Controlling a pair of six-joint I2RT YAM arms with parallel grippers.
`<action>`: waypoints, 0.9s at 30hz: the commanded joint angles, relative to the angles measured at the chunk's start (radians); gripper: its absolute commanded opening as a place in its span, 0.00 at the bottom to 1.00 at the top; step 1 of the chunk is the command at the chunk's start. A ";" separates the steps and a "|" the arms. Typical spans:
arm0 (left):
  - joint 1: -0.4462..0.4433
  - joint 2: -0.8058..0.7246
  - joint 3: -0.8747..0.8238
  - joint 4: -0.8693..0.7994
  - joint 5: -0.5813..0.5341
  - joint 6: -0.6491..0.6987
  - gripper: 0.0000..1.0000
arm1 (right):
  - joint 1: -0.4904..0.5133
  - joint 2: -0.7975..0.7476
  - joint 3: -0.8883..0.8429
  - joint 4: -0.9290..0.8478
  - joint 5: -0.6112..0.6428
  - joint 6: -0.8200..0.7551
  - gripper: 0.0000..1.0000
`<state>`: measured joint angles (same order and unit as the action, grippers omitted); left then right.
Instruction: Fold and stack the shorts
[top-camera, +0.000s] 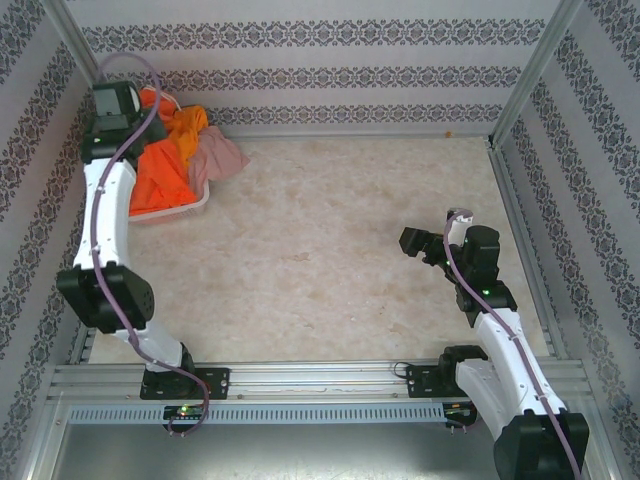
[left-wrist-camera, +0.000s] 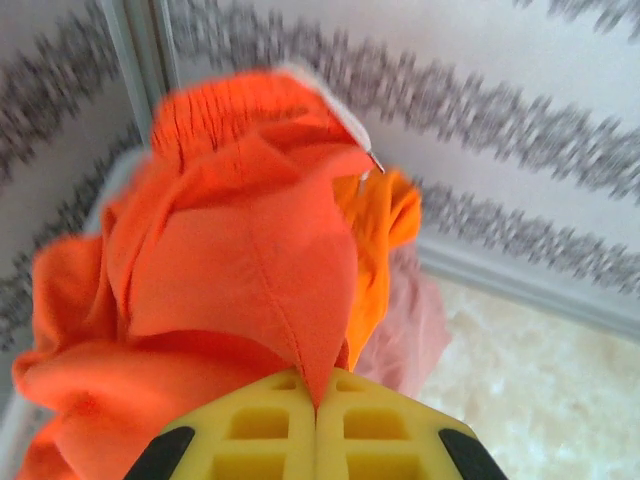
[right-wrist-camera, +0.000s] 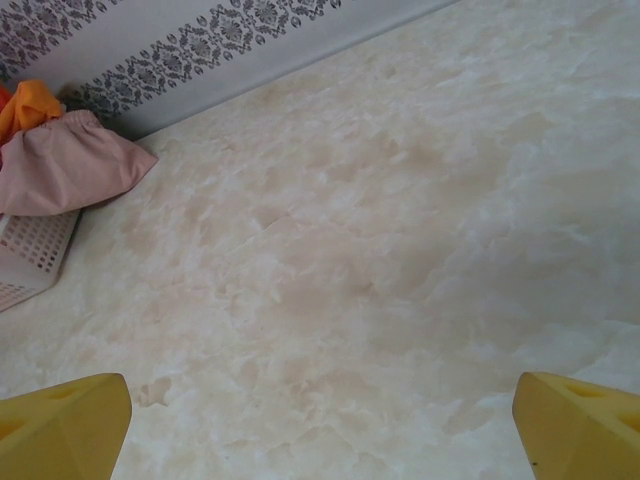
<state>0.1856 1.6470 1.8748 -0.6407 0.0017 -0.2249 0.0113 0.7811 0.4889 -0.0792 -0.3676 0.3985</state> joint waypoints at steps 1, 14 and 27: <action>0.008 -0.078 0.086 0.005 -0.029 0.006 0.00 | 0.013 -0.013 0.017 0.003 -0.011 0.026 0.98; -0.341 -0.072 0.459 0.083 0.141 0.068 0.00 | 0.013 -0.043 0.080 -0.038 -0.005 0.017 0.98; -0.749 0.000 0.159 0.096 -0.126 0.188 0.25 | 0.002 0.001 0.220 -0.202 0.185 -0.039 0.98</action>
<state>-0.5068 1.6798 2.2135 -0.6037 -0.0914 -0.0616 0.0113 0.7811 0.6647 -0.2073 -0.2779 0.3885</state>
